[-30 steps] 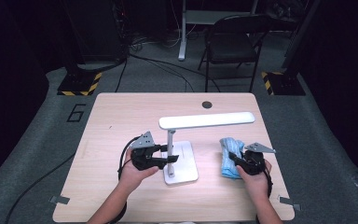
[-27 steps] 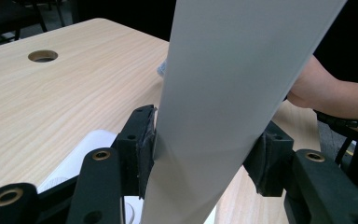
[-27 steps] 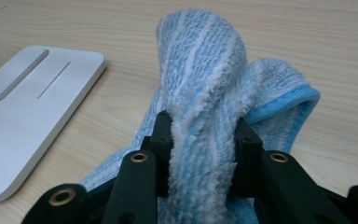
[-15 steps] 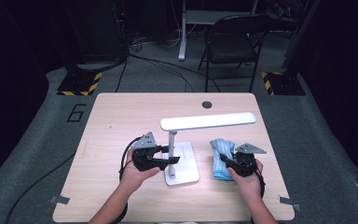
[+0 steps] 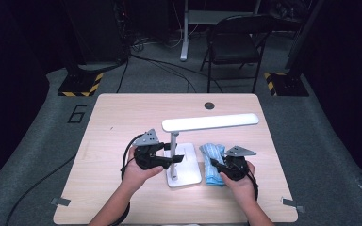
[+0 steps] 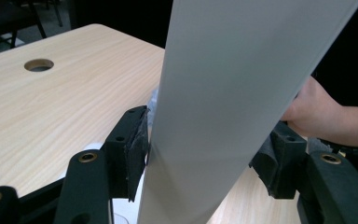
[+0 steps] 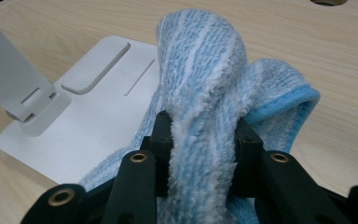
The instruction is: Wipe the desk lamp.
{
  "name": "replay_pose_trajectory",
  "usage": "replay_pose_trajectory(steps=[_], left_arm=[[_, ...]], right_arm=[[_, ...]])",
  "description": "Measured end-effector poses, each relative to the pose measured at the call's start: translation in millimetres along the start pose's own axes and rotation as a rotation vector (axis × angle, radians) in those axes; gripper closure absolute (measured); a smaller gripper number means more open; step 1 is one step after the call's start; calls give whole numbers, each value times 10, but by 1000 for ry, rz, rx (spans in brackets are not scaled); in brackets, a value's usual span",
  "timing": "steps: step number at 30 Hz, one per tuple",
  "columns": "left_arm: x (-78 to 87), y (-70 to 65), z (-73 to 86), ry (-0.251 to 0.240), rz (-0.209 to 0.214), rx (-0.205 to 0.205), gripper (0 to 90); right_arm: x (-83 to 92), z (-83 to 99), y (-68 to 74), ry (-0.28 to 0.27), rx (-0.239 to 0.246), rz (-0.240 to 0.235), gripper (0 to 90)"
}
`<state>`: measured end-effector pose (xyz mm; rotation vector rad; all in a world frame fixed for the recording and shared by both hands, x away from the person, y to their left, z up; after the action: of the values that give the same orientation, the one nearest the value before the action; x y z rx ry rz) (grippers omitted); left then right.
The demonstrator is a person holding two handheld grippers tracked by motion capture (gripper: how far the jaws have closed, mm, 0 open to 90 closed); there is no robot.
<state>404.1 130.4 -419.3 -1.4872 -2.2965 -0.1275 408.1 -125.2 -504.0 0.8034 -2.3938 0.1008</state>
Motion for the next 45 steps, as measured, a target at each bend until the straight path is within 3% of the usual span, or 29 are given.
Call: replay_pose_trajectory(steps=[1, 6, 10, 20, 22, 24, 26, 30, 36, 45], left_arm=[[-1, -16, -17, 0, 16, -9, 383], [-11, -24, -40, 5, 8, -9, 391], [-2, -3, -41, 4, -1, -18, 485], [-35, -47, -51, 15, 19, -66, 497], [-36, -61, -48, 15, 39, -73, 497], [-38, -75, -45, 13, 56, -76, 497], [-30, -67, -42, 17, 56, -79, 497], [-33, -79, -39, 19, 57, -83, 499], [-36, -82, -33, 10, 47, -77, 499], [-29, -83, -21, 4, 44, -70, 498]], right_arm=[[-22, -6, 32, -6, 1, -9, 677], [-63, -7, 114, 16, 2, -34, 676], [-126, 14, 254, 37, 21, -58, 675], [-150, 109, 534, 43, 37, -107, 670], [-171, 145, 602, 67, 73, -113, 667], [-214, 190, 659, 79, 100, -89, 662], [-248, 213, 666, 83, 124, -83, 661], [-321, 245, 636, 90, 110, -90, 664], [-434, 174, 575, 79, 138, -79, 667], [-598, 45, 446, 86, 107, -76, 668]])
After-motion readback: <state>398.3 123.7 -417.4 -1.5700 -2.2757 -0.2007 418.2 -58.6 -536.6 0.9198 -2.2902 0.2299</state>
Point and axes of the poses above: each handheld gripper's, and its own axes: x roughly backward along the jaws, z roughly out of its underside, y roughly to its left, the point moved 4 cm from there along -x, roughly forward along the jaws, and after that the axes turned 1 degree about -x, right-handed, at the moved point
